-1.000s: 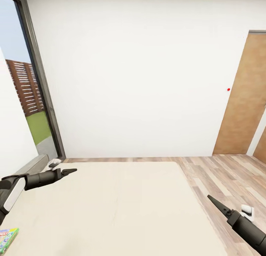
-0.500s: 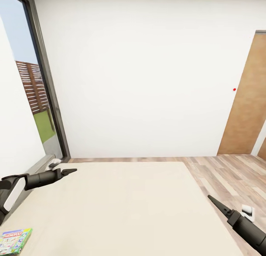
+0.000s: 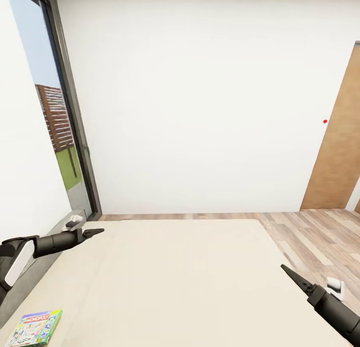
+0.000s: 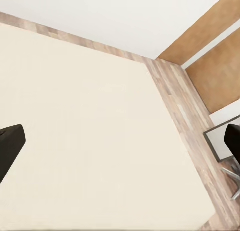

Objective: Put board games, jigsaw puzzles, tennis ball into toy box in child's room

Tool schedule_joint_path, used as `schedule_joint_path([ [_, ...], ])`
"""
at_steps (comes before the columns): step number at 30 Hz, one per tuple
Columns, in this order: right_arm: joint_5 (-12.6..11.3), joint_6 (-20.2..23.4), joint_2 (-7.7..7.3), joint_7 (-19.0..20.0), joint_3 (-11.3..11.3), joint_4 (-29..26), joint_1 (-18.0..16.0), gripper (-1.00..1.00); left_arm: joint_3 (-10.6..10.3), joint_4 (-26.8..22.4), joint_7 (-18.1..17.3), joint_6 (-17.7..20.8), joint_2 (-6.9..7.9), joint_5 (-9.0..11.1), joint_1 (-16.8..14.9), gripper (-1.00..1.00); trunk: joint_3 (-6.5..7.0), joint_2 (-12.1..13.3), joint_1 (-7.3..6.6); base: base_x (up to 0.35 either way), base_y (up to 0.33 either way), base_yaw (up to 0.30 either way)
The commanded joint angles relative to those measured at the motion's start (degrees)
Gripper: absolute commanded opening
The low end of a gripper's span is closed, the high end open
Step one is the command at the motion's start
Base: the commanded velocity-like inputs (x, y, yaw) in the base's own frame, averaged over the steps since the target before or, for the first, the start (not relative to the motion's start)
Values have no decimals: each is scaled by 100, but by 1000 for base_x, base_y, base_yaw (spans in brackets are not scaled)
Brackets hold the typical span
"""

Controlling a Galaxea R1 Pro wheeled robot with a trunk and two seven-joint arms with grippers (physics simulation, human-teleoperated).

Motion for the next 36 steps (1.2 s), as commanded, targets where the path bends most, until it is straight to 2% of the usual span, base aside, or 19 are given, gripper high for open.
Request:
schedule_joint_path([
  [1,-25,35,2,-2,-1,-4,2,100,3,4,-10,28,0,13,0,100,-1,-3,2,0,288,0],
  [36,-23,35,5,-2,8,-4,2,100,-3,6,9,27,-3,13,0,100,-1,-3,2,0,288,0],
])
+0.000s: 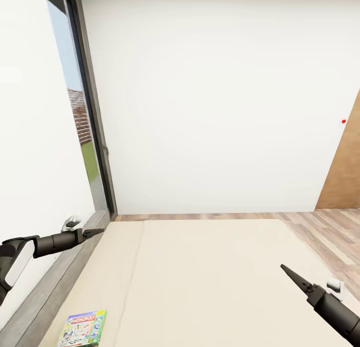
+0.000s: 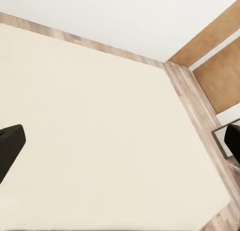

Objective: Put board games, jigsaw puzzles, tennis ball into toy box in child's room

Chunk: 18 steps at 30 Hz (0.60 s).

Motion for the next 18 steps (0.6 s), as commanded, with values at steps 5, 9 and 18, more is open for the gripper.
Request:
schedule_joint_path([
  [5,-26,35,-5,-2,1,-4,2,100,4,3,3,28,-3,13,0,100,-1,-3,2,0,204,0],
  [9,-26,35,-7,-2,2,-4,2,100,0,3,14,28,-6,13,0,100,-1,-3,2,0,68,0],
  [18,-25,35,-16,-2,-4,-4,2,100,-4,3,30,28,-16,13,0,100,-1,-3,2,0,18,0],
])
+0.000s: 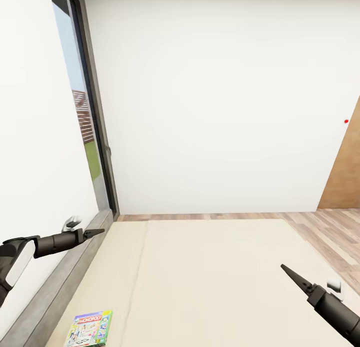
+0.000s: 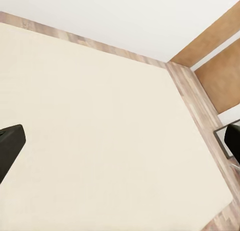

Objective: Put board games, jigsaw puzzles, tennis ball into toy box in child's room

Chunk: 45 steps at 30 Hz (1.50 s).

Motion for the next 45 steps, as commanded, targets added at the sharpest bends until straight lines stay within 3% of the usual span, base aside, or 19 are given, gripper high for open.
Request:
schedule_joint_path([
  [1,-25,34,-1,-1,-2,-1,1,100,5,1,-10,29,-1,10,-1,100,-1,-3,2,0,5,0],
  [16,-19,46,-7,-23,-18,-25,1,100,-21,1,21,29,-25,1,-1,100,-1,-3,2,0,1,0],
  [24,-25,130,-14,-170,-38,-50,1,100,-49,1,214,35,-47,-99,-1,100,-1,-3,2,0,0,0],
  [39,-26,578,-16,-804,-20,-72,-6,100,-33,6,1088,37,-80,-187,-1,100,-78,-3,2,0,0,0],
  [41,-27,594,-16,-863,-15,-81,-6,100,-34,7,1267,38,-100,-189,-1,100,-83,-3,2,0,0,0],
  [42,-27,608,-16,-917,-11,-89,-7,100,-37,9,1536,38,-139,-191,-1,100,-84,-3,2,0,0,0],
  [45,-28,614,-16,-939,-8,-93,-7,100,-38,9,1703,38,-167,-192,-4,100,-87,-3,2,0,0,0],
])
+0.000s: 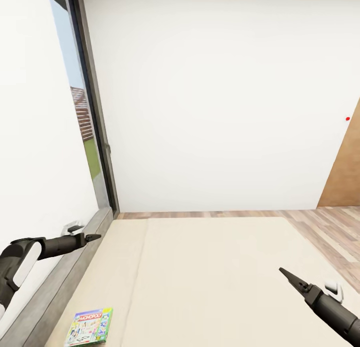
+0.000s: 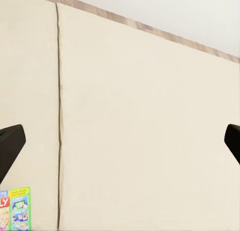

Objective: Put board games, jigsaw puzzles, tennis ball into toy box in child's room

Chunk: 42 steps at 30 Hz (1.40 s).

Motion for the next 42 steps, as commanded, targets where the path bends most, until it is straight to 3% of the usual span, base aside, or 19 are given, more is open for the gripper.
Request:
schedule_joint_path([
  [1,-15,33,-1,-4,-3,-3,1,100,9,0,64,33,-16,5,-1,100,-1,-3,2,0,0,0],
  [5,-15,37,-1,-31,-1,5,1,100,8,1,400,33,-74,-2,-4,100,-2,-3,2,0,0,0],
  [16,-15,37,-7,-45,-17,-6,8,100,8,24,882,28,-169,-5,-6,100,-14,-3,2,0,0,0],
  [27,-9,92,-13,-50,-1,-10,-1,100,-8,477,1235,-92,-274,-18,-63,100,-100,-3,2,0,0,0],
  [42,-9,678,-91,55,5,-122,-16,100,-131,620,1568,-208,-301,-20,-77,100,-239,-3,2,0,0,33],
])
